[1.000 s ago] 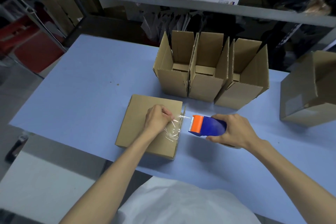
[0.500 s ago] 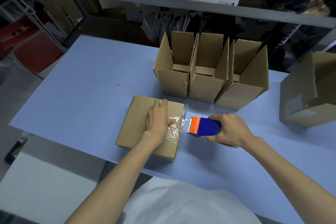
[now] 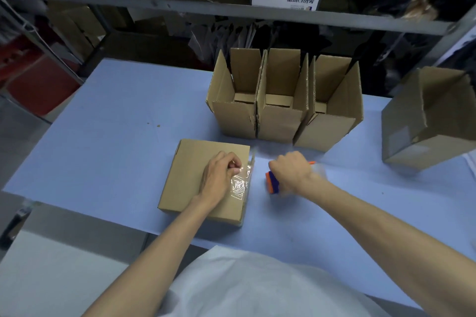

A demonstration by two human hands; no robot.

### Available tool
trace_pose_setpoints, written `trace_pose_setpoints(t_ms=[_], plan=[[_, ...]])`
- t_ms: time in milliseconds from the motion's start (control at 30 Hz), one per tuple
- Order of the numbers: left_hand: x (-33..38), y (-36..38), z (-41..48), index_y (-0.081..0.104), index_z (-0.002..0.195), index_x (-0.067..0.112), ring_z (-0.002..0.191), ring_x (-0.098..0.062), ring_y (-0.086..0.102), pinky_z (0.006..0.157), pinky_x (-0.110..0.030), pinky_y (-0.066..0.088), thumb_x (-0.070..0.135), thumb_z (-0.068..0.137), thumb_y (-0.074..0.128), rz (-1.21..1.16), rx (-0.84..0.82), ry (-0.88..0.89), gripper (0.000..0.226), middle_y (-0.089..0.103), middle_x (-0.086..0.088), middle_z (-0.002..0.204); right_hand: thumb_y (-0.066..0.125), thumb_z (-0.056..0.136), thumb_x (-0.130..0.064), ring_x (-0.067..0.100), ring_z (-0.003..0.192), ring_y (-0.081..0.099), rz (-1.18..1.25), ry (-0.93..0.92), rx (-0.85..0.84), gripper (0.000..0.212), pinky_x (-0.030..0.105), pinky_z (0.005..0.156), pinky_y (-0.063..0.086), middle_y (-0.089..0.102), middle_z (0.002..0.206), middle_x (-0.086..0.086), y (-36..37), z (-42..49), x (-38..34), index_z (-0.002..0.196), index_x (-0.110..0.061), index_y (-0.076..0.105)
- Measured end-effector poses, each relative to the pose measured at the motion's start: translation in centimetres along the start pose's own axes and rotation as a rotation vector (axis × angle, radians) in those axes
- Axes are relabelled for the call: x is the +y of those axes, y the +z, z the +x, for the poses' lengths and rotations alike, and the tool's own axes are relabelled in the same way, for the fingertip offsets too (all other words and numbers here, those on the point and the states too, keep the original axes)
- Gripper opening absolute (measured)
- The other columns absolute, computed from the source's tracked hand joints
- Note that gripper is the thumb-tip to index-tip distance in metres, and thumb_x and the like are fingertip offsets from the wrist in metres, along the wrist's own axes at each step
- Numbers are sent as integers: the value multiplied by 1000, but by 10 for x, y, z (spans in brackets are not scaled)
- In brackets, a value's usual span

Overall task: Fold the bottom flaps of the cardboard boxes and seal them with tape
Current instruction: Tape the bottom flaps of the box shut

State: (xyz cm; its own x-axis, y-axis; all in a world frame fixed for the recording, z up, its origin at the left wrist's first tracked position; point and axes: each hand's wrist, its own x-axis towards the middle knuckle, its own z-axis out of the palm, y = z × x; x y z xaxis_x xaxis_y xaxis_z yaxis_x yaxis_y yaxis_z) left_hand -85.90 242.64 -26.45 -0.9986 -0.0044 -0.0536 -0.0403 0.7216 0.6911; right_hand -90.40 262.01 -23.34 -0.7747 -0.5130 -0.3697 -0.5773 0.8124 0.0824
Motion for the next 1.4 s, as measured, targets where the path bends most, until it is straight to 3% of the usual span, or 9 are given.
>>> trace_pose_setpoints(t_ms=[300, 467, 600, 767, 867, 967, 1100, 1267, 1400], plan=[[9, -10, 3, 58, 117, 25, 103, -22, 40, 70, -31, 34, 19, 92, 43, 490, -339, 346, 30, 40, -5, 104, 62, 78, -64, 28, 89, 60, 327, 298, 221, 67, 30, 58, 34, 61, 100, 7, 30, -30, 14, 125, -19, 45], [17, -8, 9, 58, 113, 25, 101, -25, 42, 63, -32, 30, 16, 95, 44, 703, -377, 497, 24, 37, -2, 102, 49, 95, -11, 32, 111, 46, 318, 440, 160, 72, 34, 80, 38, 45, 128, 22, 47, -20, 8, 150, -2, 3], [21, -6, 21, 57, 127, 22, 104, -25, 43, 83, -30, 36, 9, 87, 55, 445, -253, 339, 42, 47, -6, 117, 38, 95, 2, 35, 108, 44, 383, 516, 150, 70, 37, 86, 39, 40, 127, 24, 70, -5, -2, 148, 3, -7], [29, 2, 56, 51, 130, 18, 121, -29, 44, 108, -42, 27, 51, 84, 57, 657, -348, 95, 57, 52, -5, 128, 38, 100, -29, 33, 112, 47, 561, 522, 133, 47, 42, 93, 40, 48, 126, 16, 84, -5, -6, 144, -14, 31], [45, 2, 63, 60, 100, 15, 104, -28, 56, 91, -39, 40, 34, 80, 60, 573, -413, 18, 28, 63, -2, 107, 50, 88, -8, 35, 102, 40, 502, 544, 227, 63, 40, 86, 35, 44, 119, 21, 78, -16, -10, 145, -3, 24], [67, -15, 59, 59, 83, 17, 92, -23, 56, 87, -38, 39, 28, 77, 59, 372, -167, -20, 12, 66, 3, 91, 60, 91, -26, 32, 107, 42, 710, 395, 327, 54, 40, 89, 39, 48, 117, 17, 63, -38, -15, 138, -6, 42], [82, -59, 33, 54, 86, 24, 67, -7, 49, 69, -32, 40, 25, 82, 58, -80, 217, -84, 6, 53, 12, 69, 52, 89, -53, -3, 108, 48, 1437, 341, 334, 37, 24, 88, 38, 55, 113, -23, 26, -61, -17, 122, -36, 51], [73, -77, -13, 45, 107, 30, 64, -9, 53, 50, -22, 35, 15, 89, 44, -259, 215, -206, 24, 59, 5, 68, 70, 81, -45, 7, 130, 31, 1485, 481, 457, 83, 32, 108, 32, 32, 142, -12, 1, -65, -14, 147, -34, 21], [65, -64, -29, 35, 107, 34, 76, -12, 57, 57, -27, 40, 48, 71, 66, -271, 128, -374, 50, 61, 7, 80, 84, 59, -52, -5, 124, 24, 1454, 509, 438, 117, 19, 101, 22, 26, 147, -11, -12, -58, -29, 151, -27, 16]])
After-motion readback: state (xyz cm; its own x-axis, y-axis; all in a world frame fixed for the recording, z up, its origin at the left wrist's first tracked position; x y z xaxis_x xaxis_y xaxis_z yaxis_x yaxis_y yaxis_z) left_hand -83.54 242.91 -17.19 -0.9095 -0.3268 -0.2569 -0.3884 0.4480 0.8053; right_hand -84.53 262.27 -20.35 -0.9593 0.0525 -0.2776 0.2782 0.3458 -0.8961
